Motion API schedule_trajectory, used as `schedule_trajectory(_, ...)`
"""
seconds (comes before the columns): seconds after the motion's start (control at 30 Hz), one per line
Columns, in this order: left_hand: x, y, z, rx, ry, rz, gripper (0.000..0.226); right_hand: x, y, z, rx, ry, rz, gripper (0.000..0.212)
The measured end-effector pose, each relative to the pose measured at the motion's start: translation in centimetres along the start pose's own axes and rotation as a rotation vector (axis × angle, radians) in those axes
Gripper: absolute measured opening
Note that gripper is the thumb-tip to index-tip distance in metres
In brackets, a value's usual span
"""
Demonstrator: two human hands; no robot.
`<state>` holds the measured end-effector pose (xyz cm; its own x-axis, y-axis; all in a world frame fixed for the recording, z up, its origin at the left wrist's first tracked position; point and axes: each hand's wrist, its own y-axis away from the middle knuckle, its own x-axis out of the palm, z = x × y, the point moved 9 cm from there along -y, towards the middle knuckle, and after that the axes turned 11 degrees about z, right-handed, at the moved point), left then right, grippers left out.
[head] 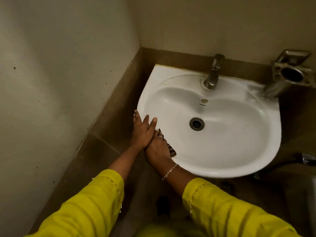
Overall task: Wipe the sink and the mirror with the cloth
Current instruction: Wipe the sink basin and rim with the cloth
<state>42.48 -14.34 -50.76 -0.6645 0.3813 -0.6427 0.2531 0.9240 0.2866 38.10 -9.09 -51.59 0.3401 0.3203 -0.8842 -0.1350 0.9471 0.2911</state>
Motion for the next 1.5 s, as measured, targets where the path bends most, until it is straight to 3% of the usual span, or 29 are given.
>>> schedule_trajectory(0.07, 0.5, 0.4, -0.2, 0.039, -0.054, -0.004, 0.055, 0.3, 1.2, -0.4, 0.011, 0.088, 0.016, 0.044)
schedule_trajectory(0.23, 2.1, 2.7, -1.4, 0.178, -0.255, -0.055, 0.087, 0.4, 4.6, -2.2, -0.018, 0.333, -0.039, 0.046)
schedule_trajectory(0.33, 4.0, 4.6, -2.6, 0.26, -0.316, -0.068, 0.094, 0.1, 6.8, -3.9, -0.056, 0.389, -0.09, 0.049)
schedule_trajectory(0.57, 9.1, 7.9, -6.5, 0.362, -0.43, -0.049, 0.067, -1.1, 11.4, -8.1, -0.242, 0.523, -0.345, 0.043)
schedule_trajectory(0.77, 14.0, 9.8, -9.8, 0.396, -0.449, -0.031, 0.048, -3.1, 15.5, -12.8, -0.459, 0.576, -0.433, 0.031)
schedule_trajectory(0.83, 15.4, 10.2, -10.8, 0.431, -0.47, -0.009, 0.054, -4.1, 16.2, -14.6, -0.505, 0.552, -0.42, 0.03)
schedule_trajectory(0.97, 16.5, 10.2, -11.3, 0.402, -0.597, -0.01, 0.07, -5.2, 16.4, -20.2, -0.523, 0.534, -0.227, 0.055)
schedule_trajectory(1.1, 16.6, 10.2, -11.7, 0.441, -0.751, -0.055, 0.072, -8.3, 15.4, -26.9, -0.5, 0.562, -0.09, 0.053)
schedule_trajectory(1.3, 16.5, 10.4, -11.8, 0.522, -0.7, -0.123, 0.071, -6.9, 16.5, -25.3, -0.35, 0.413, -0.14, 0.067)
schedule_trajectory(1.43, 16.7, 10.2, -12.3, 0.633, -0.788, -0.146, 0.068, -7.6, 17.0, -25.5, -0.33, 0.153, -0.208, 0.034)
schedule_trajectory(1.5, 17.1, 10.0, -12.4, 0.713, -0.854, -0.086, 0.066, -9.2, 16.6, -28.7, -0.266, 0.078, -0.257, 0.031)
